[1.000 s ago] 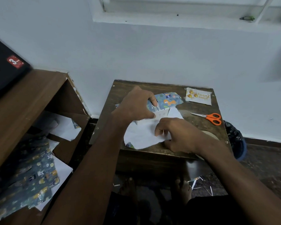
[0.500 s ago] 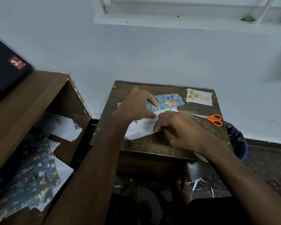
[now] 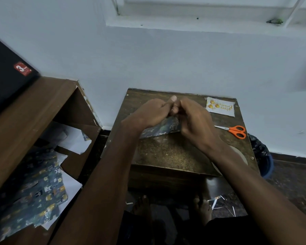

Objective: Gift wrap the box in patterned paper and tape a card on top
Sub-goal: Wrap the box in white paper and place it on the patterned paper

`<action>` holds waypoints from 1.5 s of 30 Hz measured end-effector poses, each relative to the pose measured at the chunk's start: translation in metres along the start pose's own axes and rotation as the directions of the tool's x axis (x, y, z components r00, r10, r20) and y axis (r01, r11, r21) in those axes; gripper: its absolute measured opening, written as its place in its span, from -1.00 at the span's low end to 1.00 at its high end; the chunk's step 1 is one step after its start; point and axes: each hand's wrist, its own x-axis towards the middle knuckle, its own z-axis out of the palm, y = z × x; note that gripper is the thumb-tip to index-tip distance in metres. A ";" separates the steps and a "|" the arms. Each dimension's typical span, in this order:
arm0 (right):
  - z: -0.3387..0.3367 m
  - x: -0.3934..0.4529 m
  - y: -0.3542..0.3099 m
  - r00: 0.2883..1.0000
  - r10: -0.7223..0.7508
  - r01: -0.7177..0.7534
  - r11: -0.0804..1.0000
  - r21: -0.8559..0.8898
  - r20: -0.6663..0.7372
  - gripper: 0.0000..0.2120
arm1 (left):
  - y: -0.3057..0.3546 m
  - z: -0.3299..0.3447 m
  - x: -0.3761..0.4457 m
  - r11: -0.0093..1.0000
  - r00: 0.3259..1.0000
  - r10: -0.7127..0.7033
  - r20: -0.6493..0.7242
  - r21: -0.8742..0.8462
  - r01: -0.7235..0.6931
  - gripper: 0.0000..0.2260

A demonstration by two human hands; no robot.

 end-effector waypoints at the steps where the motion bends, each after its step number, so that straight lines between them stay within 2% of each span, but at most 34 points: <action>1: 0.002 0.003 0.001 1.000 0.000 0.000 1.000 -0.002 -0.020 -0.63 | 0.001 -0.001 -0.001 0.999 1.000 -0.022 0.006 -0.034 0.022 -0.30; 5: 0.009 0.011 0.004 0.996 0.060 -0.059 0.998 0.018 -0.068 -0.63 | -0.006 -0.006 -0.001 0.995 0.999 -0.035 0.009 -0.091 0.036 -0.28; 7: 0.011 0.015 0.007 0.993 0.093 -0.092 0.996 0.017 -0.075 -0.65 | -0.009 -0.009 -0.002 0.994 0.999 -0.029 0.023 -0.104 0.031 -0.52; 10: 0.014 0.020 0.016 0.990 0.123 -0.119 0.991 0.069 -0.064 -0.68 | -0.009 -0.010 -0.003 1.000 0.999 -0.009 0.033 0.000 0.009 -0.88; 13: 0.019 0.022 0.021 0.987 0.143 -0.136 0.986 0.092 -0.072 -0.66 | -0.008 -0.010 -0.002 0.995 1.000 0.001 0.008 0.098 -0.002 -0.86; 18: 0.025 0.018 0.020 0.981 0.126 -0.142 0.984 -0.108 -0.146 -0.69 | -0.007 -0.010 -0.004 0.994 1.000 0.006 -0.023 0.107 -0.003 -0.90; 22: 0.026 0.012 0.024 0.972 0.154 -0.160 0.987 -0.016 -0.178 -0.75 | -0.008 -0.011 -0.003 0.995 0.997 -0.012 -0.070 0.098 0.019 -0.93; 29: 0.027 0.003 0.022 0.969 0.221 -0.218 0.975 0.038 -0.112 -0.81 | -0.007 -0.016 -0.004 0.980 0.993 -0.059 -0.100 0.182 0.076 -0.89; 40: 0.028 0.003 0.022 0.971 0.222 -0.222 0.975 0.003 -0.087 -0.81 | -0.013 -0.022 -0.002 0.953 0.998 0.005 -0.068 0.302 0.016 -0.89; 45: 0.029 0.003 0.023 0.970 0.226 -0.228 0.974 -0.012 -0.086 -0.79 | -0.014 -0.022 -0.004 0.955 0.994 0.017 -0.110 0.295 0.016 -0.92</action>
